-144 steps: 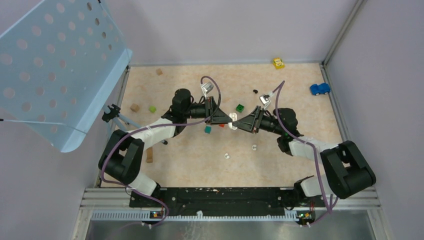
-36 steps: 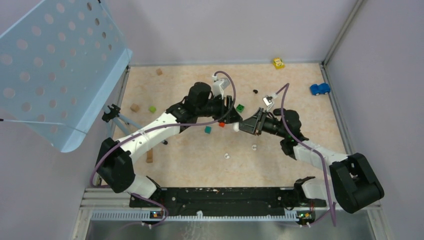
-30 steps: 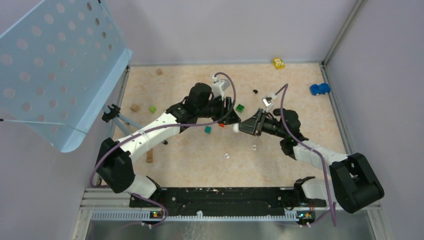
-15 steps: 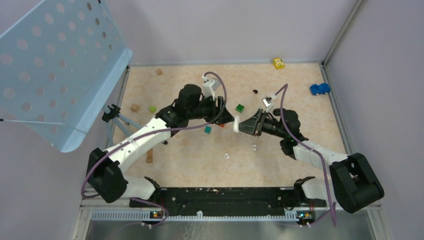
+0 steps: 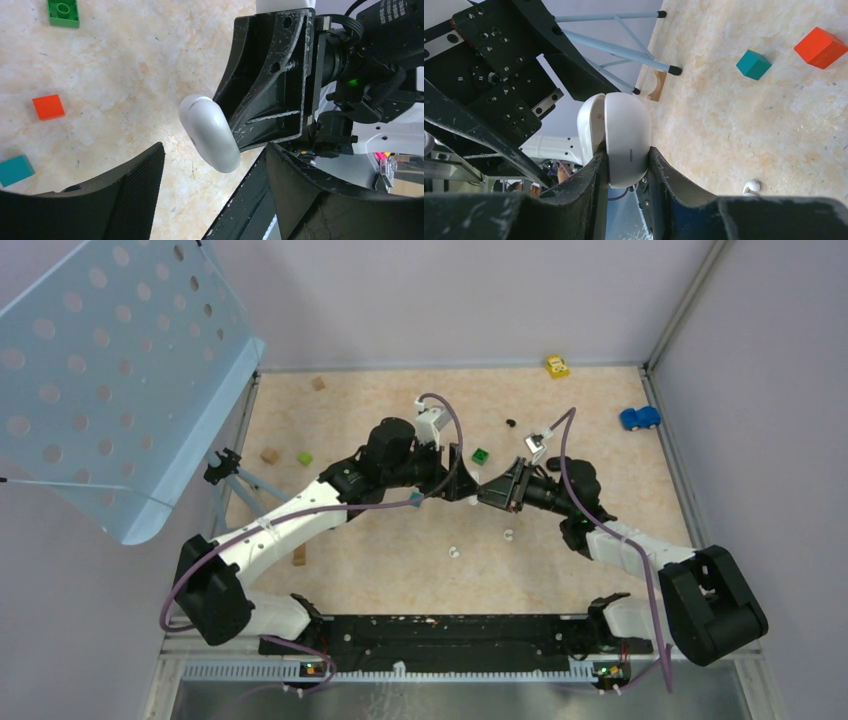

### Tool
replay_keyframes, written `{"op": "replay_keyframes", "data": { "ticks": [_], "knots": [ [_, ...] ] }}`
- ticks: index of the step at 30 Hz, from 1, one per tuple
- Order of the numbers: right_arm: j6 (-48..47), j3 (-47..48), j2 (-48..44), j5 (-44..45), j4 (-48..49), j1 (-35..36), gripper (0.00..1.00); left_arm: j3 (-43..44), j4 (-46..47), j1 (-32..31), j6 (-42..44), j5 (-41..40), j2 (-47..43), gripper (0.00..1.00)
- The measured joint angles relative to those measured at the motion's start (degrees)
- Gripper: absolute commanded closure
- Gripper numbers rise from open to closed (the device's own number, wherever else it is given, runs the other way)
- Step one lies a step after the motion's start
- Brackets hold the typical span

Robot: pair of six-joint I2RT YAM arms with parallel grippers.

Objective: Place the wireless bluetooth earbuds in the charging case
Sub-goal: Open the charging case.

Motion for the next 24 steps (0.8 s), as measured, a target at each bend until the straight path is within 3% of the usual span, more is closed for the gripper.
{"op": "replay_keyframes", "data": {
  "ticks": [16,24],
  "knots": [
    [0.0,0.0,0.2,0.3,-0.3,0.0,1.0,0.5,-0.9,-0.3,-0.5,-5.4,2.2,0.32],
    [0.5,0.0,0.5,0.7,0.6,0.0,1.0,0.4,-4.2,0.6,-0.5,-9.5,-1.9,0.36]
  ]
}}
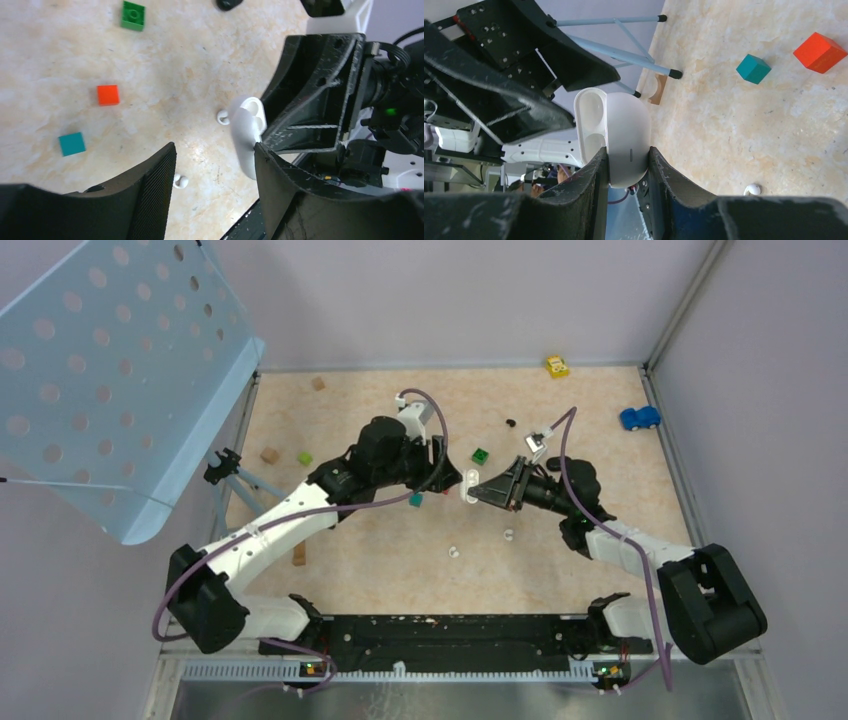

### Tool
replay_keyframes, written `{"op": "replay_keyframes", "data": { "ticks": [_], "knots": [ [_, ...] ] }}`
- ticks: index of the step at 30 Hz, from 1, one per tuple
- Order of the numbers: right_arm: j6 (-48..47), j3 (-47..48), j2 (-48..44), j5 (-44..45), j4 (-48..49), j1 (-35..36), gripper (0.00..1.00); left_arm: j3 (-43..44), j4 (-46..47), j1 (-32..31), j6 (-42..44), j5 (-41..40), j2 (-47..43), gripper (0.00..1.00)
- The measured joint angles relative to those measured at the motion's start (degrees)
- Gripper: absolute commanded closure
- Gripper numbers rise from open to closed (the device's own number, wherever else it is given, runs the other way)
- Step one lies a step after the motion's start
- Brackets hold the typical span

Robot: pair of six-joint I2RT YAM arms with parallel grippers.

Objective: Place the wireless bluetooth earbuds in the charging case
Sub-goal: Open the charging case, then pass from the right arm to the left

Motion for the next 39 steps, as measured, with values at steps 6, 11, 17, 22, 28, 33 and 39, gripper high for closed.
{"op": "replay_keyframes", "data": {
  "ticks": [6,11,17,22,28,33,39],
  "knots": [
    [0.5,0.0,0.0,-0.5,1.5,0.0,1.0,-1.2,-1.0,2.6,0.0,-1.2,-3.5,0.31],
    [0.6,0.0,0.0,-0.7,2.0,0.0,1.0,-3.2,-0.3,3.1,-0.8,0.5,-6.3,0.27],
    [0.7,0.0,0.0,-0.7,2.2,0.0,1.0,-7.1,4.0,3.9,-3.7,5.3,-7.5,0.2],
    [0.7,0.0,0.0,-0.7,2.3,0.0,1.0,-10.8,10.1,5.3,-8.1,12.8,-8.1,0.17],
    [1.0,0.0,0.0,-0.8,2.4,0.0,1.0,-11.9,17.7,5.7,-13.2,18.6,-6.2,0.24],
    [0.9,0.0,0.0,-0.9,2.3,0.0,1.0,-12.4,21.1,5.9,-15.2,20.4,-3.7,0.26],
    [0.9,0.0,0.0,-1.1,2.3,0.0,1.0,-12.4,22.1,6.0,-16.2,21.6,-1.6,0.36]
  ]
}}
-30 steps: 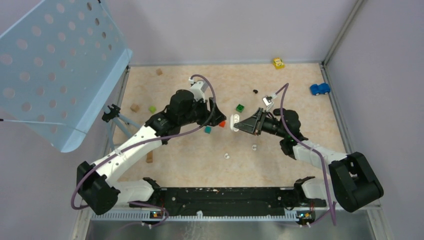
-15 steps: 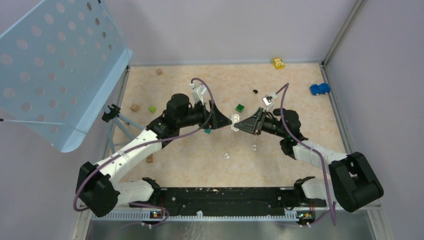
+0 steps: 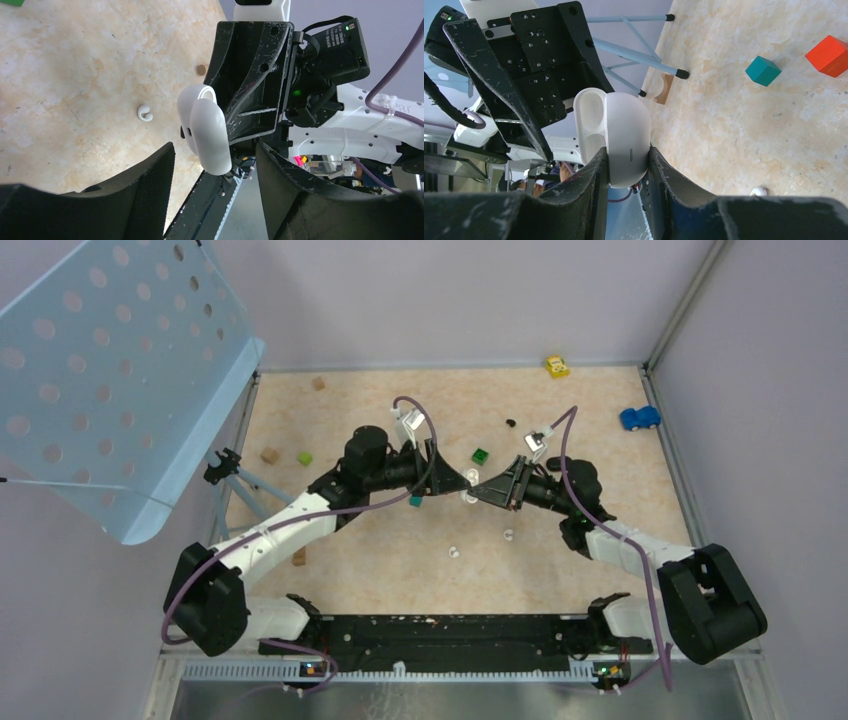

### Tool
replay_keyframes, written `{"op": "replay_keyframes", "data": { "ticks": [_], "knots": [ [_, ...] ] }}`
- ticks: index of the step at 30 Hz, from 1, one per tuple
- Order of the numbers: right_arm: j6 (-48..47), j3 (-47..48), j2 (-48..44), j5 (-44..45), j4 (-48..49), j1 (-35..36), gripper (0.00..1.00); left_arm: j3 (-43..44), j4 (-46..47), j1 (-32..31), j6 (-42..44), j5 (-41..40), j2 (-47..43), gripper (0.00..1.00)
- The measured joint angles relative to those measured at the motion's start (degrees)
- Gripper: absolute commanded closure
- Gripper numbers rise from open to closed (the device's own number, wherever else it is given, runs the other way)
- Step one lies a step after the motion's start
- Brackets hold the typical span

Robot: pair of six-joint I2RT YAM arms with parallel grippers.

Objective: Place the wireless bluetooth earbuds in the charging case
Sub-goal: Pass from the right arm to the left

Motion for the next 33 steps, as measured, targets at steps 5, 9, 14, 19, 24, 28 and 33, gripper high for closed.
{"op": "replay_keyframes", "data": {
  "ticks": [5,9,14,19,24,28,33],
  "knots": [
    [0.0,0.0,0.0,0.0,0.0,0.0,1.0,-1.1,2.3,0.4,-1.0,0.8,0.3,0.42],
    [0.0,0.0,0.0,0.0,0.0,0.0,1.0,-1.7,3.2,0.5,-1.8,1.1,0.7,0.47],
    [0.0,0.0,0.0,0.0,0.0,0.0,1.0,-1.7,3.6,0.6,-2.0,1.1,0.8,0.51],
    [0.0,0.0,0.0,0.0,0.0,0.0,1.0,-1.7,4.0,0.7,-2.0,1.1,0.8,0.51],
    [0.0,0.0,0.0,0.0,0.0,0.0,1.0,-1.7,4.5,0.7,-2.0,1.3,1.5,0.52],
    [0.0,0.0,0.0,0.0,-0.4,0.0,1.0,-1.7,4.6,0.7,-2.1,1.6,2.3,0.54],
    [-0.1,0.0,0.0,0.0,-0.7,0.0,1.0,-1.7,5.0,0.7,-2.0,1.9,2.3,0.66]
  ]
}}
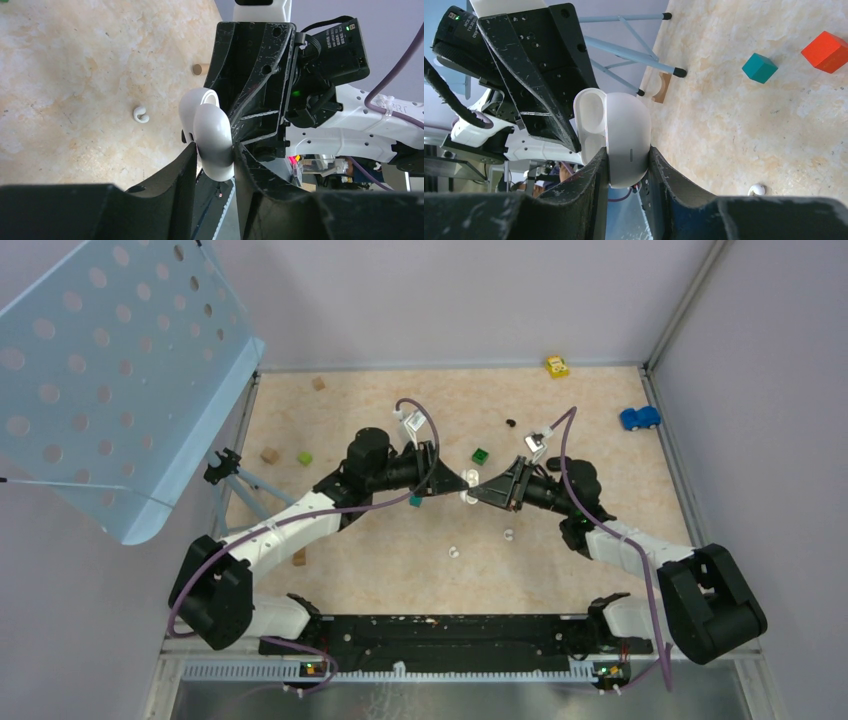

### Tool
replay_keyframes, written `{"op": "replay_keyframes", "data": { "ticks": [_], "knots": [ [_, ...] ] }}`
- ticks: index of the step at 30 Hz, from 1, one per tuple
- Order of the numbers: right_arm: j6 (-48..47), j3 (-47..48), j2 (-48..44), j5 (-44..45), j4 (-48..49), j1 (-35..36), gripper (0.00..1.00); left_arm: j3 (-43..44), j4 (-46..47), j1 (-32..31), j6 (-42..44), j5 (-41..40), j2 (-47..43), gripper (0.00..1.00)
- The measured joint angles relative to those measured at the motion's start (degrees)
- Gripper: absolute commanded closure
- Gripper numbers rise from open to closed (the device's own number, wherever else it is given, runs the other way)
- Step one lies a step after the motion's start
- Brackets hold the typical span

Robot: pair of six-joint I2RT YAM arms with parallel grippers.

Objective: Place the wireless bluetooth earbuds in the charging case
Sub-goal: Pass from the right arm to the left

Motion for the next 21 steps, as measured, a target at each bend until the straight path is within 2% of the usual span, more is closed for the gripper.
{"op": "replay_keyframes", "data": {
  "ticks": [4,5,6,8,11,15,21],
  "knots": [
    [-0.2,0.0,0.0,0.1,-0.3,0.0,0.98,0.0,0.3,0.0,-0.2,0.3,0.0,0.76],
    [-0.3,0.0,0.0,0.1,-0.3,0.0,0.83,0.0,0.3,0.0,-0.2,0.4,0.0,0.77],
    [-0.3,0.0,0.0,0.2,-0.3,0.0,0.73,0.0,0.3,0.0,-0.3,0.4,0.0,0.79],
    [-0.4,0.0,0.0,0.2,-0.4,0.0,0.6,0.0,0.2,0.0,-0.4,0.3,0.0,0.82],
    [-0.6,0.0,-0.1,0.4,-1.3,0.0,0.48,0.0,-0.3,0.0,-0.2,-0.3,0.0,0.83],
    [-3.5,1.7,-0.4,1.7,-7.7,0.0,0.42,0.0,-2.7,0.2,0.6,-2.2,0.0,0.84],
    [-7.1,6.1,-3.3,3.3,-17.2,-0.5,0.39,0.0,-7.1,1.3,2.4,-5.5,-0.1,0.84]
  ]
}}
